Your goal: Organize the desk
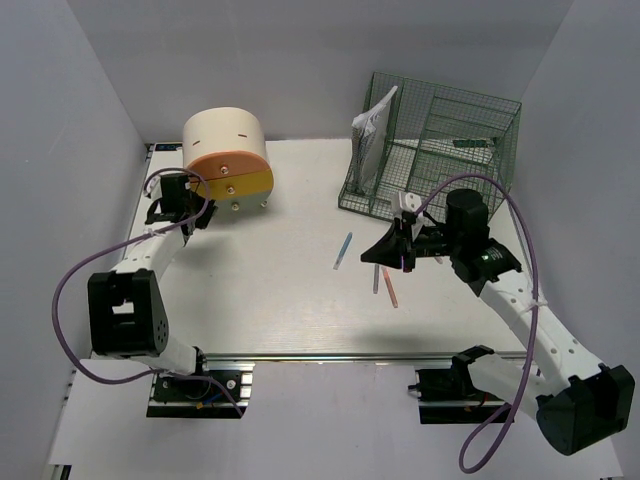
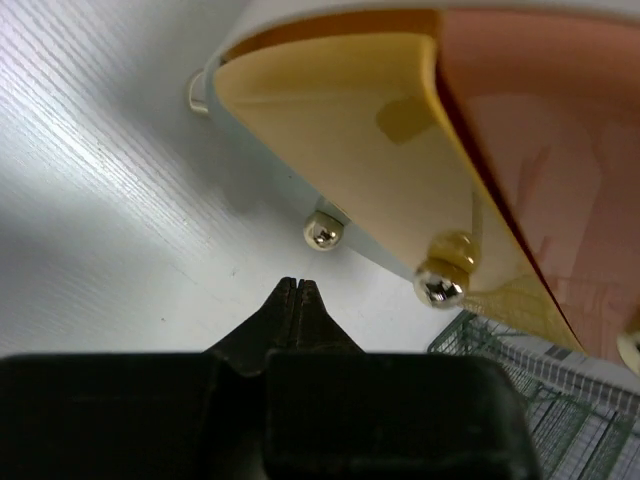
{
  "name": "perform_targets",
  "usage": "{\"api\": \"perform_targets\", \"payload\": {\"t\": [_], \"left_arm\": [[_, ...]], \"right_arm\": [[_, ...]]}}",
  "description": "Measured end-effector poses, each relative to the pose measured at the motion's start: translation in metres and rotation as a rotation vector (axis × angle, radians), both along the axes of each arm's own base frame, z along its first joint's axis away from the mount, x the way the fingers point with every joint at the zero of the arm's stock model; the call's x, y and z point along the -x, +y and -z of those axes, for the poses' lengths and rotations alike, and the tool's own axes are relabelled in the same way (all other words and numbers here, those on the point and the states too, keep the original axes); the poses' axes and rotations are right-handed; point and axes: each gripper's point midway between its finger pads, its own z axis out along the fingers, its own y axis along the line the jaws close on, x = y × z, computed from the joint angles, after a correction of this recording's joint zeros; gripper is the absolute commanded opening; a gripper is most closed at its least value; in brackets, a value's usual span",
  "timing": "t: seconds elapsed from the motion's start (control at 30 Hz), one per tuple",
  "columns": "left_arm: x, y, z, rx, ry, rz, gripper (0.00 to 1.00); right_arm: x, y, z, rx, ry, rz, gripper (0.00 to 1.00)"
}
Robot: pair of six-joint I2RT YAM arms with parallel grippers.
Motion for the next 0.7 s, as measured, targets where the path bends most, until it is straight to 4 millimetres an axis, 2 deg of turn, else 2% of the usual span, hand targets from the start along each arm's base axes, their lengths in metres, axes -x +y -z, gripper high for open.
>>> {"api": "perform_targets", "payload": {"t": [0.1, 0.2, 0.37, 0.53, 0.63, 0.7], "left_arm": [[-0.004, 0.000, 0.010, 0.041, 0.026, -0.034, 0.00], [-0.008, 0.001, 0.010, 0.066, 0.027, -0.058, 0.01], [-0.017, 0.003, -0.002, 0.085, -0.010, -0.084, 0.16], [-0.024, 0.009, -0.011, 0.098, -0.039, -0.110, 0.22], [-0.026, 0.012, -0.012, 0.105, -0.045, -0.123, 0.32], [-0.026, 0.012, -0.011, 0.109, -0.044, -0.127, 0.36]], "right_arm": [[0.001, -0.003, -0.005, -0.012, -0.022, -0.001, 0.00], [-0.001, -0.004, -0.005, -0.012, -0.026, 0.003, 0.00], [-0.004, -0.007, -0.003, -0.010, -0.037, 0.012, 0.00], [-0.005, -0.008, -0.003, -0.010, -0.039, 0.017, 0.00], [-0.007, -0.008, -0.003, -0.010, -0.041, 0.020, 0.00], [-0.008, -0.009, -0.002, -0.009, -0.044, 0.022, 0.00]]}}
